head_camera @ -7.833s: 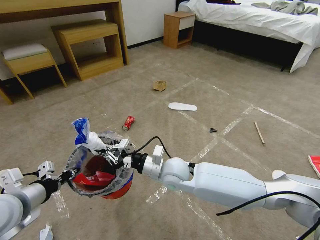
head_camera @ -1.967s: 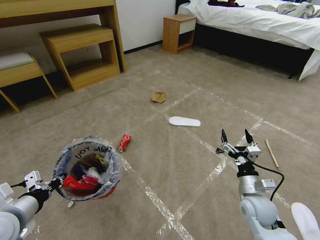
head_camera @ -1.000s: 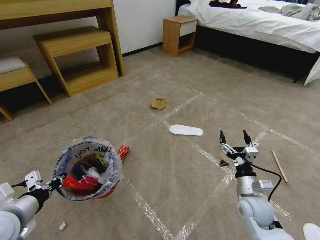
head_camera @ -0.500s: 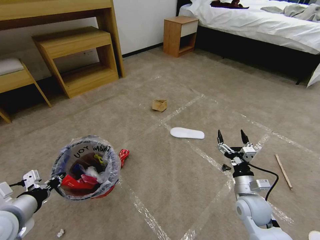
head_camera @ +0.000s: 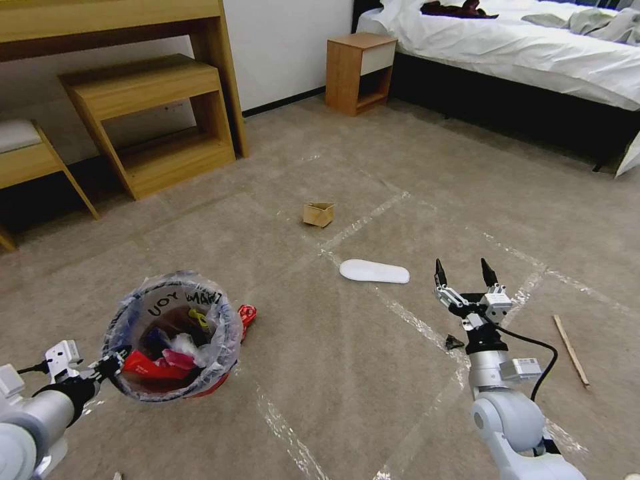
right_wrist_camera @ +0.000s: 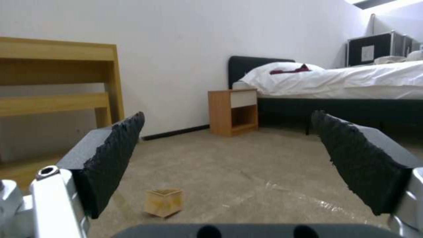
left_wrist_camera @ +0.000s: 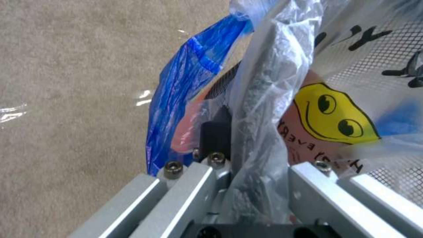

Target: Pick up the trash bin and place the garbage on the floor into it.

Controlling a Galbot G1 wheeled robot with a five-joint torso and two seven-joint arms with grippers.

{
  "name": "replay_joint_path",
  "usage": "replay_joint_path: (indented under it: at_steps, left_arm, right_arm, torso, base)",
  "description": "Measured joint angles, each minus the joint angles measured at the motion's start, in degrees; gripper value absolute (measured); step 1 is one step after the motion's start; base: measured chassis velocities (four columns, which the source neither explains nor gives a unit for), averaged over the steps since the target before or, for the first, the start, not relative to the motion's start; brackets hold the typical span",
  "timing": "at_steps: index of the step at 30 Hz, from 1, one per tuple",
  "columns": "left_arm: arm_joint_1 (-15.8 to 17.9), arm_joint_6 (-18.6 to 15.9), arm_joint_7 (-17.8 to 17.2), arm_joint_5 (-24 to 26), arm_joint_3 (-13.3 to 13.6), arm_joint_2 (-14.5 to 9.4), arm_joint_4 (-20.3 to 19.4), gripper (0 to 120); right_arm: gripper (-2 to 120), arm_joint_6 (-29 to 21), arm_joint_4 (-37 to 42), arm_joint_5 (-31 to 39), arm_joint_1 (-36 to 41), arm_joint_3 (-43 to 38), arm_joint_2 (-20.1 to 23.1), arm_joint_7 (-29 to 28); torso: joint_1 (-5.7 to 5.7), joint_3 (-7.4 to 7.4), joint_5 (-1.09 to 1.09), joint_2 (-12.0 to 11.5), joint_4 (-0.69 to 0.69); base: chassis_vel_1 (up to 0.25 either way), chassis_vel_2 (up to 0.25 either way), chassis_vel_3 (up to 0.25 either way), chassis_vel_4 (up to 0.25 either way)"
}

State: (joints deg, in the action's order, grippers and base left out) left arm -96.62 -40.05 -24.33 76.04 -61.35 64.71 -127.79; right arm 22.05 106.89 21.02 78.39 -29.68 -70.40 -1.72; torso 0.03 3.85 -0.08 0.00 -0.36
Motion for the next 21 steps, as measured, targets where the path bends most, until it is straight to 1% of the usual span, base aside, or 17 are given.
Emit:
replay_joint_path:
  at_steps: [13, 21]
  left_arm:
    - [-0.2, 0.0, 0.0, 0.0, -0.1, 0.2, -0.3, 1]
    - [0.2, 0.1, 0.1, -0.1, 0.0, 0.3, 0.3, 1]
  right_arm:
    - [97, -0.3, 0.3, 0.0, 0.2, -0.4, 0.2, 0.0]
    - [98, -0.3, -0.2, 0.0, 0.0, -0.3, 0.1, -0.1]
  torso:
    - [0.00, 0.00, 0.00, 0.0, 0.00]
    - [0.00, 0.00, 0.00, 0.0, 0.00]
  base:
    - [-0.044, 0.043, 0.042, -0.048]
    - [-0.061, 0.072, 0.062, -0.073]
